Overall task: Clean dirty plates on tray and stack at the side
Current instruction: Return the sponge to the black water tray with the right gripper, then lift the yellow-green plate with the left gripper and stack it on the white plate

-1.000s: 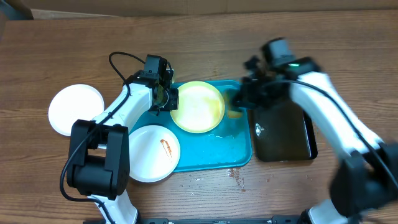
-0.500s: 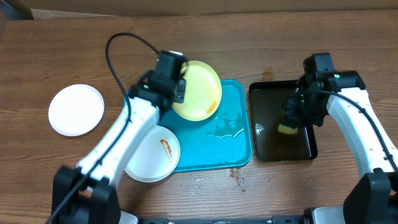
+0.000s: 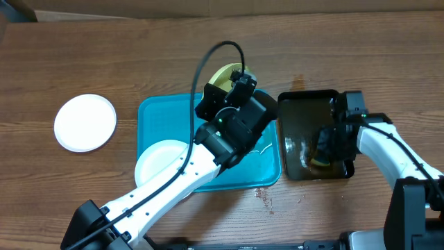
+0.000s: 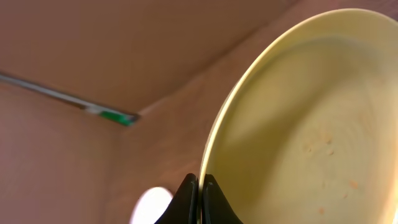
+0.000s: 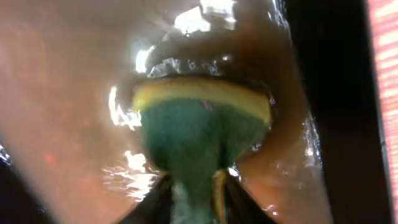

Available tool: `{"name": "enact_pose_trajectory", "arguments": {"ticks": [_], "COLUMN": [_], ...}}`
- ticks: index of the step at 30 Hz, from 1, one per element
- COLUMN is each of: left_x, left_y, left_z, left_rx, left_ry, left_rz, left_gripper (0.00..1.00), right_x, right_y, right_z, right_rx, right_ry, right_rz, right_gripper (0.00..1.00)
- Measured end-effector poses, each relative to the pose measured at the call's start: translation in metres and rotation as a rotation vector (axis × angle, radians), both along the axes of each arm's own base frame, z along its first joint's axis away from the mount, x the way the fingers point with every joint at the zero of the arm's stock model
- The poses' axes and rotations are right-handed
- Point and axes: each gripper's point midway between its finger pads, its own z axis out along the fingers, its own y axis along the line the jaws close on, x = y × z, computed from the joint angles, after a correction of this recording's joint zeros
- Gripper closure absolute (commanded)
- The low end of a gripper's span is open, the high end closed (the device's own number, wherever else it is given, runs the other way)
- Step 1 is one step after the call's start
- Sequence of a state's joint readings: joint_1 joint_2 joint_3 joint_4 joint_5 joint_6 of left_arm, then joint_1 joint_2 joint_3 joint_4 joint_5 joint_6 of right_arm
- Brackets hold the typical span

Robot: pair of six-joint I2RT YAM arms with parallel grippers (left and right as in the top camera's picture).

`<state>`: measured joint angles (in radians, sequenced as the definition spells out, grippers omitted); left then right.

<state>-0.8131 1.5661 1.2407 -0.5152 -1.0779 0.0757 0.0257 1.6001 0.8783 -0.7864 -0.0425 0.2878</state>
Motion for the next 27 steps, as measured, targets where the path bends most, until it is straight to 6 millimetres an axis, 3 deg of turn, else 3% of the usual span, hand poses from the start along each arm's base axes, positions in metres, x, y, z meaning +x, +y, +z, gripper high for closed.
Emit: {"name": "enact_pose_trajectory", "arguments": {"ticks": [2, 4, 7, 8, 9, 12, 13, 14, 15, 17, 18, 19, 20, 21, 23, 24, 26, 27], "left_x": [-0.003, -0.005, -0.005, -0.006, -0.006, -0.007, -0.007, -0.006, -0.006, -0.006, -0.006, -0.006, -0.006, -0.006, -0.006, -0.006, -0.006, -0.006], "left_y": [0.001, 0.001, 0.001, 0.002, 0.002, 0.002, 0.002, 0.002, 0.001, 0.001, 0.001, 0.001, 0.001, 0.001, 0.001, 0.001, 0.001, 0.001], "left_z": [0.005, 0.008, 0.009, 0.009, 0.009, 0.007, 0.007, 0.007, 0.007, 0.007, 0.007, 0.007, 0.007, 0.007, 0.007, 0.007, 0.007, 0.007], "left_rx": [0.032, 0.051, 0.060, 0.061, 0.060, 0.056, 0.054, 0.051, 0.051, 0.051, 0.051, 0.050, 0.050, 0.049, 0.049, 0.048, 0.048, 0.048], "left_ry": [-0.019, -0.030, -0.036, -0.036, -0.035, -0.030, -0.030, -0.030, -0.029, -0.029, -0.029, -0.029, -0.029, -0.028, -0.028, -0.028, -0.028, -0.029], "left_rz": [0.012, 0.018, 0.023, 0.024, 0.027, 0.025, 0.025, 0.023, 0.023, 0.023, 0.023, 0.023, 0.022, 0.021, 0.021, 0.021, 0.021, 0.021], "left_gripper": [0.96, 0.96, 0.96, 0.96, 0.96, 0.96, 0.96, 0.96, 0.96, 0.96, 0.96, 0.96, 0.96, 0.96, 0.96, 0.96, 0.96, 0.96], "right_x": [-0.003, -0.004, -0.007, -0.008, -0.008, -0.011, -0.012, -0.013, -0.012, -0.010, -0.010, -0.010, -0.010, -0.010, -0.012, -0.012, -0.012, -0.012], "right_y": [-0.001, -0.002, -0.003, -0.003, -0.004, -0.006, -0.006, -0.006, -0.005, -0.004, -0.004, -0.005, -0.005, -0.006, -0.006, -0.006, -0.006, -0.005], "right_z": [-0.005, -0.009, -0.013, -0.013, -0.014, -0.016, -0.017, -0.017, -0.017, -0.016, -0.015, -0.015, -0.015, -0.015, -0.016, -0.016, -0.017, -0.017], "right_rx": [-0.005, -0.009, -0.016, -0.018, -0.023, -0.029, -0.030, -0.030, -0.024, -0.016, -0.015, -0.017, -0.019, -0.022, -0.024, -0.022, -0.019, -0.017], "right_ry": [0.001, -0.004, -0.001, -0.002, 0.000, 0.000, 0.003, 0.004, 0.002, -0.007, -0.011, -0.012, -0.012, -0.010, -0.005, -0.004, -0.006, -0.006], "right_rz": [0.000, -0.003, 0.000, -0.003, -0.008, -0.013, -0.015, -0.017, -0.023, -0.028, -0.025, -0.028, -0.027, -0.028, -0.030, -0.034, -0.035, -0.034], "right_gripper": [0.29, 0.20, 0.26, 0.35, 0.96, 0.96, 0.79, 0.48, 0.38, 0.36, 0.42, 0.59, 0.82, 0.96, 0.96, 0.93, 0.36, 0.29]}}
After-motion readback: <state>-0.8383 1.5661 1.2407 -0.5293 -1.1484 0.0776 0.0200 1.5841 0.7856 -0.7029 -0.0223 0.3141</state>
